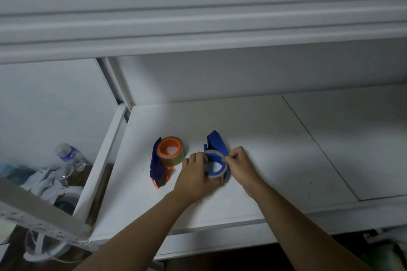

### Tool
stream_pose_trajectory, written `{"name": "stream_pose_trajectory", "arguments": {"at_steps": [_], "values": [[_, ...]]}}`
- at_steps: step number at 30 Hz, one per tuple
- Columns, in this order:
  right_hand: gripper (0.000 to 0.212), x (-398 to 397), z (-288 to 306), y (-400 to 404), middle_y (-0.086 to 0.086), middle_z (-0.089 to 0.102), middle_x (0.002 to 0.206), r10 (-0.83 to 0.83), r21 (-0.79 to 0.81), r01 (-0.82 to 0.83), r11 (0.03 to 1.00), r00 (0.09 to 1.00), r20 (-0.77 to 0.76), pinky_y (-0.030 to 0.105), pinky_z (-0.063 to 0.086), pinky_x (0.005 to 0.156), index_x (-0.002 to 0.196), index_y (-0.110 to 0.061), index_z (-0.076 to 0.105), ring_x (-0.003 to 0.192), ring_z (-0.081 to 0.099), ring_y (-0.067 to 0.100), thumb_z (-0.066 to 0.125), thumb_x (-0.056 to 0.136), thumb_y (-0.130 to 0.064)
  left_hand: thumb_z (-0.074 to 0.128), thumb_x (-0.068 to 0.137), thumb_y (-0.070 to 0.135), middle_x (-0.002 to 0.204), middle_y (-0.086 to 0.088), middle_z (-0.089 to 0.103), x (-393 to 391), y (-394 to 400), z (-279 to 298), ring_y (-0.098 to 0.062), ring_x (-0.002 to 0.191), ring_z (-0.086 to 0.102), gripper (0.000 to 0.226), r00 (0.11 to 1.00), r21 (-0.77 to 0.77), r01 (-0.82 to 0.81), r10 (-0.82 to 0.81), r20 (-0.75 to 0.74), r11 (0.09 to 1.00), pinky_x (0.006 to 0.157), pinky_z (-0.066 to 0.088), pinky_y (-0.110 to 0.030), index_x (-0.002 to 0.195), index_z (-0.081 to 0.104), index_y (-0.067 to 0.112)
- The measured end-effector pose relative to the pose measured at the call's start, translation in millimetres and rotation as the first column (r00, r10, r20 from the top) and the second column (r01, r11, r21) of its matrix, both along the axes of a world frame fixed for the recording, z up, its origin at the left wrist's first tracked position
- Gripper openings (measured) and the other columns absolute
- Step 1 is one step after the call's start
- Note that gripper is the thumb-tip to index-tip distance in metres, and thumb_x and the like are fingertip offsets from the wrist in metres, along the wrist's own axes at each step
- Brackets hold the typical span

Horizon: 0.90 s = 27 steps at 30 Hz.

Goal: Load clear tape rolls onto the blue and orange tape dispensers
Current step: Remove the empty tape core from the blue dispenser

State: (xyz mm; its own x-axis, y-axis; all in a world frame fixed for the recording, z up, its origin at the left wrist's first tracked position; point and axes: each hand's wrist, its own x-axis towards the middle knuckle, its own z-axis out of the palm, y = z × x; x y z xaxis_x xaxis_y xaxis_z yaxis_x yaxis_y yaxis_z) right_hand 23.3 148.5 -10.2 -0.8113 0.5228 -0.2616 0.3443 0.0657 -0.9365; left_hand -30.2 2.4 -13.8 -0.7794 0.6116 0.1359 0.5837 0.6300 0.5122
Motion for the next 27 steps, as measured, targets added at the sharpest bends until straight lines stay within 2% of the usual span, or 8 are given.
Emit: {"name": "stream_pose_trajectory", "arguments": {"at_steps": [4,6,8,11,13,16,18,27], "values": [[0.052,-8,1,-5,0.018,0.06,0.093,-0.069,-0.281,0.045,0.959,0.995,-0.078,0.04,0.048,0.071,0.105,0.002,0.052,0.088,0.061,0.031,0.065,0.073,-0.036,0.072,0.067,0.061,0.116,0.009,0.05,-13,-16,12,-0.015,0.104,0.046,0.073,0.994,0.112,0.082,-0.089,0.058,0.99,0.084,0.041,-0.026,0.121,0.044,0.021],[0.065,-11,3,-8,0.018,0.065,0.095,-0.076,-0.307,0.046,0.951,0.993,-0.087,0.039,0.05,0.071,0.116,0.0,0.054,0.085,0.064,0.028,0.066,0.072,-0.046,0.071,0.064,0.064,0.121,0.013,0.05,-18,-22,16,-0.011,0.109,0.049,0.079,0.985,0.157,0.144,-0.158,0.075,0.977,0.089,0.047,-0.03,0.128,0.04,0.028],[0.057,-13,11,-15,0.016,0.068,0.097,-0.07,-0.308,0.035,0.951,0.992,-0.101,0.04,0.053,0.075,0.117,-0.005,0.057,0.087,0.066,0.026,0.067,0.077,-0.045,0.069,0.065,0.067,0.121,0.012,0.052,-23,-27,18,-0.008,0.108,0.052,0.084,0.977,0.212,0.19,-0.206,0.055,0.959,0.09,0.048,-0.029,0.132,0.039,0.027],[0.022,-14,14,-21,0.017,0.069,0.102,-0.082,-0.315,0.037,0.948,0.988,-0.132,0.046,0.052,0.089,0.106,-0.01,0.064,0.092,0.066,0.028,0.063,0.091,-0.025,0.07,0.066,0.063,0.128,0.0,0.048,-30,-32,19,-0.009,0.112,0.048,0.101,0.966,0.191,0.254,-0.258,-0.007,0.948,0.094,0.039,-0.018,0.143,0.031,0.01],[0.019,-13,17,-23,0.02,0.069,0.101,-0.099,-0.283,0.057,0.957,0.985,-0.138,0.043,0.055,0.081,0.106,-0.01,0.065,0.088,0.066,0.029,0.063,0.09,-0.021,0.073,0.065,0.059,0.13,0.001,0.042,-34,-35,19,-0.006,0.109,0.045,0.105,0.963,0.184,0.261,-0.269,0.023,0.948,0.091,0.034,-0.011,0.146,0.026,0.01],[0.023,-9,21,-25,0.017,0.07,0.094,-0.129,-0.237,0.093,0.967,0.982,-0.141,0.027,0.051,0.054,0.109,-0.008,0.065,0.08,0.066,0.027,0.064,0.089,-0.02,0.08,0.065,0.046,0.123,0.006,0.035,-34,-35,22,-0.002,0.102,0.042,0.097,0.951,0.216,0.281,-0.301,0.067,0.935,0.08,0.032,0.0,0.142,0.03,0.014],[0.022,-6,24,-25,0.019,0.07,0.094,-0.144,-0.218,0.112,0.97,0.98,-0.138,0.026,0.048,0.05,0.107,-0.01,0.066,0.082,0.067,0.029,0.065,0.089,-0.023,0.083,0.063,0.041,0.118,0.008,0.034,-32,-34,22,0.0,0.099,0.043,0.092,0.951,0.243,0.275,-0.301,0.077,0.93,0.078,0.032,0.004,0.137,0.035,0.016],[0.015,1,34,-15,0.004,0.072,0.084,-0.056,-0.145,0.03,0.989,0.983,-0.176,0.026,0.052,0.062,0.1,-0.012,0.066,0.074,0.068,0.019,0.068,0.086,-0.017,0.087,0.059,0.035,0.118,0.013,0.048,-29,-30,31,0.001,0.105,0.054,0.082,0.893,0.283,0.21,-0.301,0.334,0.936,0.084,0.048,-0.014,0.122,0.034,0.03]]}}
